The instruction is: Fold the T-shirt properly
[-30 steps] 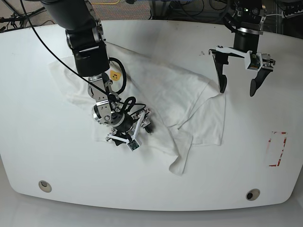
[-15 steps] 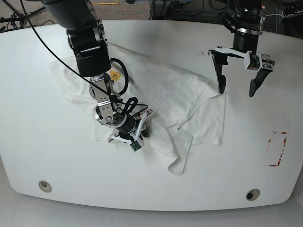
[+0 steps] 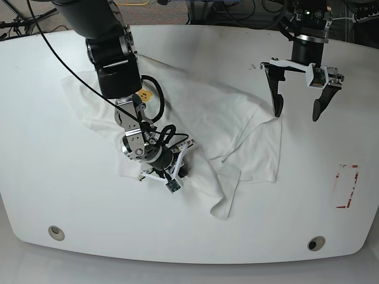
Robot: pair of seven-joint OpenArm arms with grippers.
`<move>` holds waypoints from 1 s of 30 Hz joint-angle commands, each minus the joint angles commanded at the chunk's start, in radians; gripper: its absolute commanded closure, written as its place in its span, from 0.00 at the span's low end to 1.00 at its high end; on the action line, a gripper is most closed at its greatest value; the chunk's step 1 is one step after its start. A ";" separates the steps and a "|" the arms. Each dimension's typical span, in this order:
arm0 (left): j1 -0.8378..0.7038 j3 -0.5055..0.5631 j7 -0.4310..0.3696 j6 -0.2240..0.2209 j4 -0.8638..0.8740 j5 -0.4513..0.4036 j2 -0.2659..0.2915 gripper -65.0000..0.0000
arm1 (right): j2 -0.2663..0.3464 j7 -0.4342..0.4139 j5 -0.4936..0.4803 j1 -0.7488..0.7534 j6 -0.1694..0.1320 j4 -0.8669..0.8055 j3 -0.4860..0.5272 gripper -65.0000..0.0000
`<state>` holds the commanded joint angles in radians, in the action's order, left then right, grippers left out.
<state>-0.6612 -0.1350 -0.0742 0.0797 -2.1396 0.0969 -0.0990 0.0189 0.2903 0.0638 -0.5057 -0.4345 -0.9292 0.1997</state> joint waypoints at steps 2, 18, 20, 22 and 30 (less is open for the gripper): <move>0.002 0.003 0.000 -0.002 -0.001 -0.001 -0.001 0.23 | -0.007 -0.003 0.000 -0.015 0.001 0.011 0.003 0.92; 0.029 0.006 0.003 -0.007 0.006 -0.002 -0.001 0.23 | 0.054 0.022 -0.110 0.065 -0.001 -0.352 -0.001 0.98; 0.031 0.006 0.004 -0.007 0.006 -0.002 -0.001 0.23 | 0.064 0.022 -0.107 0.081 0.004 -0.395 -0.002 0.99; 0.033 0.007 0.005 -0.008 0.006 -0.002 -0.001 0.23 | 0.073 0.021 -0.100 0.095 0.008 -0.431 -0.003 0.99; 0.043 0.004 0.004 -0.008 0.004 -0.003 0.001 0.23 | 0.100 0.046 -0.070 0.147 0.012 -0.611 -0.004 1.00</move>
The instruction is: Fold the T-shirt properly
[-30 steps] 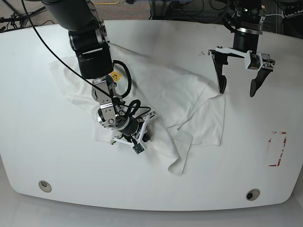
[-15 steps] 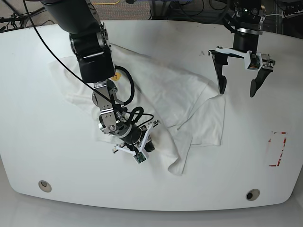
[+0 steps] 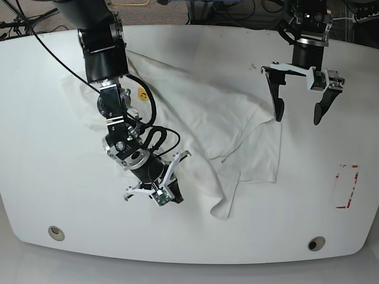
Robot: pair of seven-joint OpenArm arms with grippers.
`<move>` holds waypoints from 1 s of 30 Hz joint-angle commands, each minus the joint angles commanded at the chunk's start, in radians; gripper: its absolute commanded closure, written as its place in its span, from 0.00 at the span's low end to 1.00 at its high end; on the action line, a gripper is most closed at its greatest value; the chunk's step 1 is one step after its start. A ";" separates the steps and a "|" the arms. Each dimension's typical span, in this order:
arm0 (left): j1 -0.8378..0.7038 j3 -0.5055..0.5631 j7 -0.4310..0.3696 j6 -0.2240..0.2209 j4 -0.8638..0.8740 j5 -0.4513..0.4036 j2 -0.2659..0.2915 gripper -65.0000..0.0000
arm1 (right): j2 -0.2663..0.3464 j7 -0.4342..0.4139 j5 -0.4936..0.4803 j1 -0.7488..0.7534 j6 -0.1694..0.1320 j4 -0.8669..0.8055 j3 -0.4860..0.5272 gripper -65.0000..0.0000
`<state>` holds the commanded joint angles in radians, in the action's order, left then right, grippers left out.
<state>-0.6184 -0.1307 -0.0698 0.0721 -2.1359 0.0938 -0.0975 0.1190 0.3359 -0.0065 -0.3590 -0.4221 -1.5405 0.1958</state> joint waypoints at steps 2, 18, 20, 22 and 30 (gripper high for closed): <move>0.001 -0.002 0.001 0.000 0.001 0.001 0.000 0.23 | -0.006 0.015 0.006 -0.011 0.001 -0.018 0.000 1.00; -0.012 -0.004 -0.008 0.004 0.005 -0.004 0.008 0.20 | -0.059 0.149 0.012 -0.223 -0.004 0.192 0.033 0.55; -0.006 -0.002 -0.007 0.002 0.003 -0.004 0.014 0.20 | -0.061 0.136 0.009 -0.277 -0.007 0.336 0.063 0.41; 0.001 0.000 -0.003 0.001 0.000 -0.005 0.020 0.20 | -0.064 0.125 0.008 -0.317 -0.007 0.455 0.093 0.31; 0.006 0.004 0.006 0.001 0.003 -0.006 0.021 0.21 | -0.066 0.120 -0.004 -0.280 -0.003 0.446 0.113 0.22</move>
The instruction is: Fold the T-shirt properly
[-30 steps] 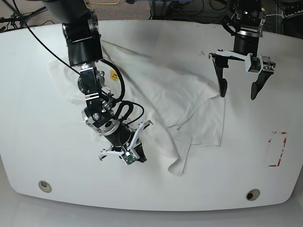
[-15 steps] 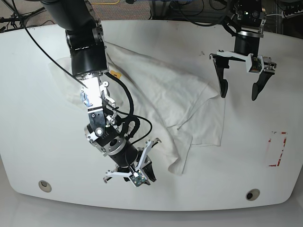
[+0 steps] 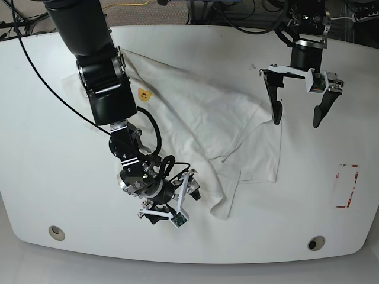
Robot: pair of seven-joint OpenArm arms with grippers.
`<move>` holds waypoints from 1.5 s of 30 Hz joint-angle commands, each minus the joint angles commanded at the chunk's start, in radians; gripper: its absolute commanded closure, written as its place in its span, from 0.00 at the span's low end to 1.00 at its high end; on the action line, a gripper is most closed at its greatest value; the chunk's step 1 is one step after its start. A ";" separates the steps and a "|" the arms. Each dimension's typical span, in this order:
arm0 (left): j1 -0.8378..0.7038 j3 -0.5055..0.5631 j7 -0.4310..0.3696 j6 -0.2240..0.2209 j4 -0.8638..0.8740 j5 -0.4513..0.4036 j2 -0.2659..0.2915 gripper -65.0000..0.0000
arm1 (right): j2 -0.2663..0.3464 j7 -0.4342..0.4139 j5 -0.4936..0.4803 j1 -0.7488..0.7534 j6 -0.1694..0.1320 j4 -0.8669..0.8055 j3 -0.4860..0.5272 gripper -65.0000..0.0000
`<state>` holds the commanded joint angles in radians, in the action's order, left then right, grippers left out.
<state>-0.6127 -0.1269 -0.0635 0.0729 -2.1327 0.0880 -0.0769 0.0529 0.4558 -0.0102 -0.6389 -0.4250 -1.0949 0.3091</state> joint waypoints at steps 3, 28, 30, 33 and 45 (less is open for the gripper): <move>-0.003 0.000 -0.001 0.000 -0.004 0.005 -0.004 0.21 | 0.000 -0.010 -0.003 0.048 0.005 -0.037 -0.004 0.20; 0.016 0.002 -0.022 -0.003 -0.008 0.000 0.000 0.20 | 0.001 0.219 -0.046 0.439 -0.003 -0.611 -0.249 0.16; 0.017 0.002 -0.021 -0.003 -0.009 0.000 0.000 0.20 | 0.000 0.220 -0.047 0.451 -0.006 -0.616 -0.228 0.16; 0.018 0.001 -0.023 -0.005 -0.011 -0.003 0.000 0.20 | -0.002 0.216 -0.045 0.462 -0.012 -0.616 -0.191 0.16; 0.000 0.025 -0.021 -0.001 -0.002 0.000 0.007 0.19 | -0.005 0.076 -0.028 0.460 -0.047 -0.463 -0.049 0.15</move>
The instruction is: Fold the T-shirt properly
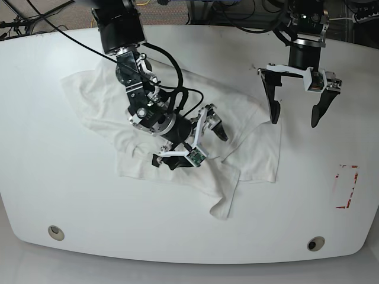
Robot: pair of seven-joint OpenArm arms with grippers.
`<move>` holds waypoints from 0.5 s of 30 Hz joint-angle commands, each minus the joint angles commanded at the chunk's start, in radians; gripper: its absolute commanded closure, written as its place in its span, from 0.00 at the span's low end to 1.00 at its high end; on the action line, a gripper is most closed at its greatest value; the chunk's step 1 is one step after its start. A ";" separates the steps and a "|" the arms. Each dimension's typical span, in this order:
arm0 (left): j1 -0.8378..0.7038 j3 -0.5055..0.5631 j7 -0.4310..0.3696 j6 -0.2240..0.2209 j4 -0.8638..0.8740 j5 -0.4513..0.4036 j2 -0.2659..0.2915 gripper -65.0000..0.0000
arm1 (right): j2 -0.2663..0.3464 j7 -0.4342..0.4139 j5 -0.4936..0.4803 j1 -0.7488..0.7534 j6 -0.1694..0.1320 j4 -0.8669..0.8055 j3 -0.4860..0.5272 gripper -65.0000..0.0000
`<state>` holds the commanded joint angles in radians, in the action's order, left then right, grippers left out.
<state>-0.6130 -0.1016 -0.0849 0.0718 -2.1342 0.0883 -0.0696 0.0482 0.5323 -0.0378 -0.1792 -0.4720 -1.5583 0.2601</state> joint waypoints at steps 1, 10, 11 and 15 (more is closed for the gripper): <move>-0.002 0.002 0.000 0.000 0.001 0.001 0.000 0.19 | 0.001 -0.020 0.000 -0.004 -0.002 0.023 -0.004 0.15; -0.013 0.012 0.005 -0.005 0.001 -0.001 0.007 0.20 | 0.014 -0.128 0.002 -0.094 -0.011 0.287 0.007 0.15; -0.014 0.014 0.006 -0.004 0.002 -0.001 0.007 0.20 | 0.019 -0.125 0.001 -0.102 -0.011 0.298 0.008 0.15; -0.012 0.013 0.004 -0.005 -0.002 -0.002 0.007 0.20 | 0.053 -0.106 -0.021 -0.124 -0.009 0.324 0.013 0.15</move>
<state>-0.6250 -0.0885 -0.0805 0.0668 -2.1364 0.0865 -0.0623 0.1014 0.4262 -0.0583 -0.3035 -0.4810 -1.2341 0.2735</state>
